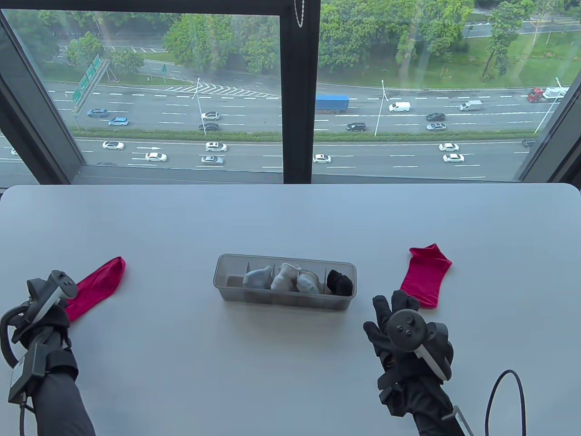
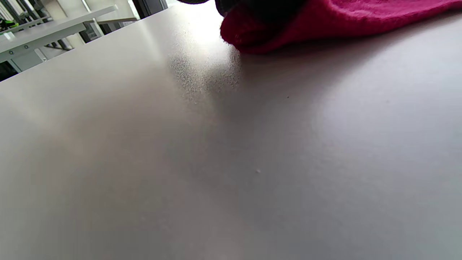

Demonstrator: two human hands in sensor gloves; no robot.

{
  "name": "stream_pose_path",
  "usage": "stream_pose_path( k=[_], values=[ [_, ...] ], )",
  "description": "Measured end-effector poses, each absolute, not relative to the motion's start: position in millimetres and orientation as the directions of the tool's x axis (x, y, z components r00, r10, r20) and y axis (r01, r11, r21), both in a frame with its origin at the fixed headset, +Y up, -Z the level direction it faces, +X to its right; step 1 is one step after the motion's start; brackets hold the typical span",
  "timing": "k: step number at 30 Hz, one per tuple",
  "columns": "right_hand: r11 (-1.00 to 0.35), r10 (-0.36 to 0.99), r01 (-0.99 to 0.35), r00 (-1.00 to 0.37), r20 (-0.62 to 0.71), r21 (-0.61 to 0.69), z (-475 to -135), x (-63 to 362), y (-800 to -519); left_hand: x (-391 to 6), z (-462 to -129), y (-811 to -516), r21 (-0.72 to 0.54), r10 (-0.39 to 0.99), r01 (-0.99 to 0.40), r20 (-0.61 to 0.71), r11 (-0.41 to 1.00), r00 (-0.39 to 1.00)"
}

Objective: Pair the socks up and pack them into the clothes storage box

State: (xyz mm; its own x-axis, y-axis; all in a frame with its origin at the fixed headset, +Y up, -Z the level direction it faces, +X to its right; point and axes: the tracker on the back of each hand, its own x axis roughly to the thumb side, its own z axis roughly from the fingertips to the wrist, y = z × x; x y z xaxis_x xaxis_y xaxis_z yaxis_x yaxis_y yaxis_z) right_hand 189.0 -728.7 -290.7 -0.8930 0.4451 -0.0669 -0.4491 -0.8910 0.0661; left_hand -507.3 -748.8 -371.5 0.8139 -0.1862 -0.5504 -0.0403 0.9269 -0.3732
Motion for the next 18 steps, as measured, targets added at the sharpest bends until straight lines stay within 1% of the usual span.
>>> stream_pose_path(
  k=[3,5,8,10,11,12,14,15,16,18],
  values=[
    [-0.889,0.449,-0.452,-0.892,-0.053,0.076,-291,186,-728,-492,-370,-732,-0.339,-0.091,-0.082,-0.464,0.937,0.881],
    [-0.886,0.453,-0.454,-0.891,-0.028,0.096,-292,180,-727,-471,-367,-708,-0.240,-0.009,-0.083,-0.358,0.967,0.934],
    [-0.877,0.470,-0.462,-0.882,0.031,0.129,-291,164,-721,-428,-358,-667,-0.155,0.089,-0.117,-0.175,0.981,0.981],
    [-0.873,0.482,-0.468,-0.872,0.090,0.139,-288,150,-713,-387,-349,-635,-0.124,0.122,-0.127,-0.047,0.984,0.991],
    [-0.869,0.490,-0.474,-0.864,0.114,0.140,-287,145,-710,-373,-347,-626,-0.132,0.131,-0.130,-0.003,0.983,0.991],
    [-0.861,0.507,-0.489,-0.848,0.155,0.141,-286,135,-703,-347,-342,-611,-0.146,0.147,-0.135,0.073,0.980,0.986],
    [-0.837,0.547,-0.528,-0.808,0.219,0.145,-282,118,-690,-304,-336,-592,-0.177,0.181,-0.149,0.178,0.973,0.967],
    [-0.815,0.580,-0.556,-0.772,0.261,0.164,-280,105,-681,-277,-332,-583,-0.207,0.209,-0.161,0.238,0.965,0.949],
    [-0.802,0.597,-0.567,-0.752,0.279,0.186,-279,98,-676,-259,-330,-579,-0.234,0.236,-0.173,0.276,0.957,0.932],
    [-0.764,0.645,-0.583,-0.699,0.309,0.276,-275,77,-665,-213,-326,-573,-0.297,0.304,-0.202,0.356,0.933,0.884]
  ],
)
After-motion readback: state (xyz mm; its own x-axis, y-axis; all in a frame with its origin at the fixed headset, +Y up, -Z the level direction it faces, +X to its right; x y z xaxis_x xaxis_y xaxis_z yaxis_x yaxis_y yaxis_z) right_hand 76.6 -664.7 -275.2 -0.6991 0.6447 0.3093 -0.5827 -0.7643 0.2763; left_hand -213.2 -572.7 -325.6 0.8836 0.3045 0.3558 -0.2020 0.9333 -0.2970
